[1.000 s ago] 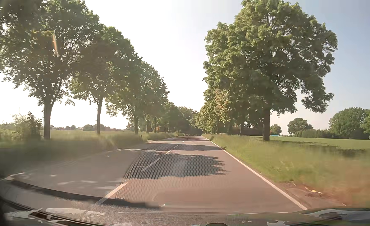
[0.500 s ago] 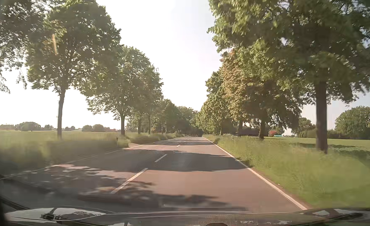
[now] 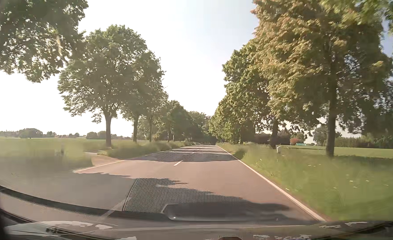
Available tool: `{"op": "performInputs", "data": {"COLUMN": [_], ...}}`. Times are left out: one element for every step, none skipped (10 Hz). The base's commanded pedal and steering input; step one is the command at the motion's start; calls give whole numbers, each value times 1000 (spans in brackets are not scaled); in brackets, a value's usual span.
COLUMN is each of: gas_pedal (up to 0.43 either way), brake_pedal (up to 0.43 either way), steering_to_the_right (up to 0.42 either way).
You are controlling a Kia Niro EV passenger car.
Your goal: Follow the waypoints while adhering to traffic rules and regulations
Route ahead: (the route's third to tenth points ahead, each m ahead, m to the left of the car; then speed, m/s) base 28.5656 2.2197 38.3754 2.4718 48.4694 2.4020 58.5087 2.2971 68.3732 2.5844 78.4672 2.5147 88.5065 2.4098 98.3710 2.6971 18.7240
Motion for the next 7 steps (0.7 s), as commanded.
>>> {"op": "performInputs", "data": {"gas_pedal": [220,220,220,220,220,220,220], "brake_pedal": [0,0,0,0,0,0,0], "steering_to_the_right": [0,0,0,1,2,2,3]}}
